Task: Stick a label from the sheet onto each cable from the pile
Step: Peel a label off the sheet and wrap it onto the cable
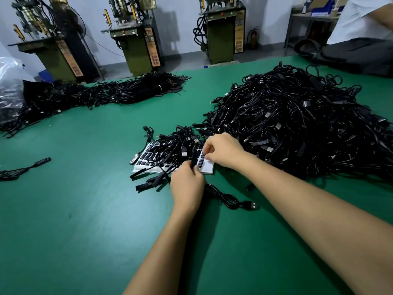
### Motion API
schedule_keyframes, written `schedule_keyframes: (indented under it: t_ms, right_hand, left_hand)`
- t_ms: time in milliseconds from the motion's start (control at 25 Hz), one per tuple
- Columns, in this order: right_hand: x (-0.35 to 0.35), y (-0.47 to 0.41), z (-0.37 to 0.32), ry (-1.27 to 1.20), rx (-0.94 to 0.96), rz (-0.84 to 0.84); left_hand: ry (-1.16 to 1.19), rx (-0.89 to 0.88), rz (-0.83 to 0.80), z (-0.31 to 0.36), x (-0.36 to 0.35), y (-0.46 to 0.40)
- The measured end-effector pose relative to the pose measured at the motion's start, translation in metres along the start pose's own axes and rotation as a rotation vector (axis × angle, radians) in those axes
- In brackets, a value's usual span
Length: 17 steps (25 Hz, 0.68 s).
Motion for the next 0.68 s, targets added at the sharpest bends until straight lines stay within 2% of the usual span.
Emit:
schedule_keyframes:
  t_ms: [200,440,680]
  right_hand:
    - [-0.015,0.001,-0.015,-0.068,-0.014,0.01]
    - [-0.016,0.004,-0.008,-0.073,-0.124,0.104]
    - [-0.018,-0.002,-0.004,-0.142,-0.124,0.05]
  left_hand:
    - [0.188,0.058,-0.069,-0.013,-0.002,-0.006]
    - [0.177,0.072,-0.066,-0.015,-0.002,-0.006]
    - [0.187,0.067,-0.067,-0.015,-0.002,-0.005]
Point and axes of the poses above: each hand's wrist, its own y-axis away from the middle knuckle, its own x-axis out of the back of the hand, z = x × y, the point moved 10 cm from there along -y, towards the middle knuckle, and after that the axes turned 15 degrees about -z, right-handed, at the moved point
